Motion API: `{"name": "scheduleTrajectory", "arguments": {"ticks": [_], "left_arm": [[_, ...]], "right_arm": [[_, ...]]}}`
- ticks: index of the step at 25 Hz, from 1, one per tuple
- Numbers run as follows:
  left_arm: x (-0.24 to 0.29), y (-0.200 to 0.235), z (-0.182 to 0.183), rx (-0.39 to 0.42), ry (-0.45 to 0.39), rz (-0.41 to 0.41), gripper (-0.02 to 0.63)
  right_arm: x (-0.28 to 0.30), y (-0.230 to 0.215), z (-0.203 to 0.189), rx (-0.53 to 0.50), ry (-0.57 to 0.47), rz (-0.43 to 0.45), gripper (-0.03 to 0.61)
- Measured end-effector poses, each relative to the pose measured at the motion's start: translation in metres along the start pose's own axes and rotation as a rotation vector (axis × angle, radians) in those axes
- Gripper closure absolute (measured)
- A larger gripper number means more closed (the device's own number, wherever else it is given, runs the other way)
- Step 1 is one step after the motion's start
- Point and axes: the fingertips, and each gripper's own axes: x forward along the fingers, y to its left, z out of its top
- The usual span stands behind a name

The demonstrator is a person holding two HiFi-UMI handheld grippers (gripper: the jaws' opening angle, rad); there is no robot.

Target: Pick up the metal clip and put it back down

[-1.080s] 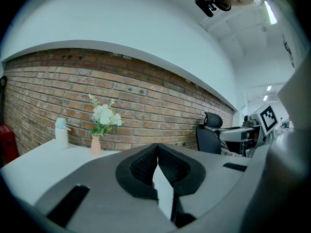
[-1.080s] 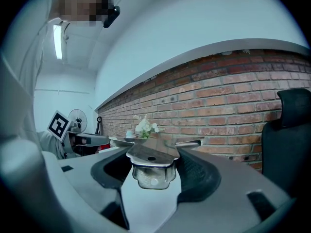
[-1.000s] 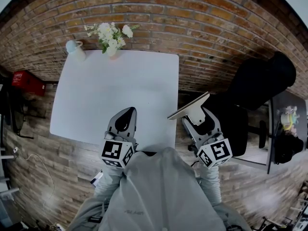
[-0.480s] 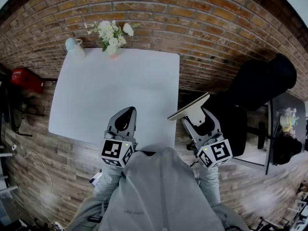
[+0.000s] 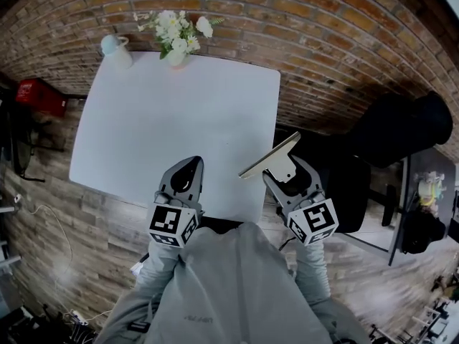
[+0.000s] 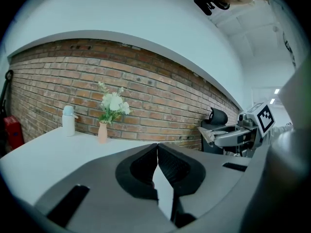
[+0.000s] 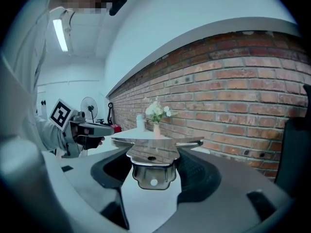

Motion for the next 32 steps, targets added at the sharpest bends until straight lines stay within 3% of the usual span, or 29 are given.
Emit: {"name": "scheduleTrajectory", "arguments": {"ticks": [11,23,32], "left_arm": [[0.006,0.007,-0.034,-0.034,0.065,-0.002,0.586],[0.022,0.005,-0.048,-0.032,0.073,-0.024,0.588],[0.031,0.003,-0.052,-0.032,0.085,-0.040,0.586]], "right_arm": [[0.069,0.039,-0.077,-0.088,0.205,0.136,0.279],[0.108,0.045,-0.152,-0.069,0.321,0.164,0.279],[0.120,0.045,-0.183,-0.094,0.398,0.182,0.279]]}}
